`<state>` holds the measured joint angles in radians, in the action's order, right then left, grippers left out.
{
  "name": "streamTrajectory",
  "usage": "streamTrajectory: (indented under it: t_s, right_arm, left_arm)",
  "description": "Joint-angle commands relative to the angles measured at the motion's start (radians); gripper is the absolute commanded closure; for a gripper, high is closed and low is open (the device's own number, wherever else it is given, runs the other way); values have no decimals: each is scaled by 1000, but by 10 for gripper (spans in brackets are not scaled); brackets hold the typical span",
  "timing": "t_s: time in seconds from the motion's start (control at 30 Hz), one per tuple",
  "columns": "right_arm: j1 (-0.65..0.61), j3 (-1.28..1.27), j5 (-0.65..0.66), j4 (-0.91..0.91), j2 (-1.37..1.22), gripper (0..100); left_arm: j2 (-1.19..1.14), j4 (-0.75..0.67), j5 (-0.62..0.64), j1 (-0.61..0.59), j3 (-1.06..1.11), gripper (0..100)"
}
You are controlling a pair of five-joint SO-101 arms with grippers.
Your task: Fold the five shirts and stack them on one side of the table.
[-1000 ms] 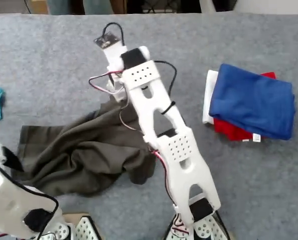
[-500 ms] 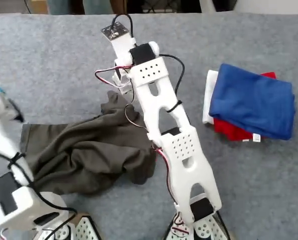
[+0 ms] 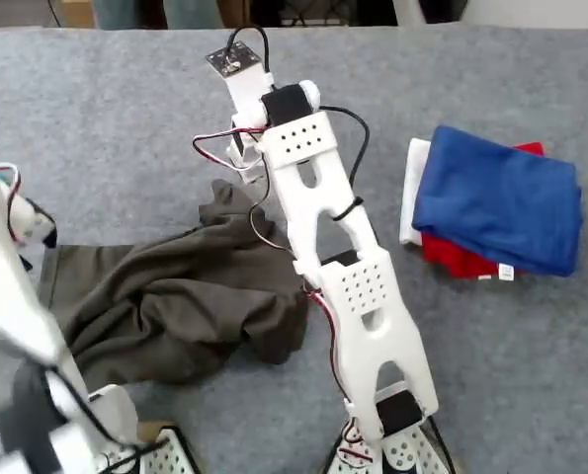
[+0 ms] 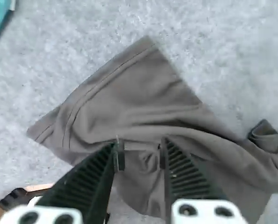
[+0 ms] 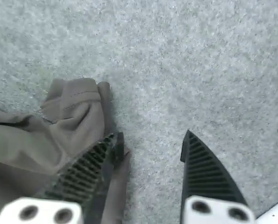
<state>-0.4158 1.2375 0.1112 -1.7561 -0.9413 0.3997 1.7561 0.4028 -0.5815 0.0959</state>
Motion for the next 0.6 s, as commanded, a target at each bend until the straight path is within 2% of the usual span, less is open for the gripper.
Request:
streamTrajectory:
  t_s: [0.0, 0.13, 0.27, 0.37, 0.57]
  right_arm:
    - [8, 38, -2, -5, 71, 786]
    - [-3, 38, -2, -5, 71, 786]
    - [-20, 38, -2, -5, 71, 786]
    - [-29, 38, -6, -5, 71, 786]
    - [-51, 38, -8, -5, 71, 786]
  left_arm:
    - [172, 3, 8, -4, 96, 828]
    - [129, -2, -32, -4, 150, 812]
    - [-41, 2, -115, -2, 91, 766]
    - [-207, 2, -107, -8, -2, 745]
    - [-491, 2, 20, -1, -266, 755]
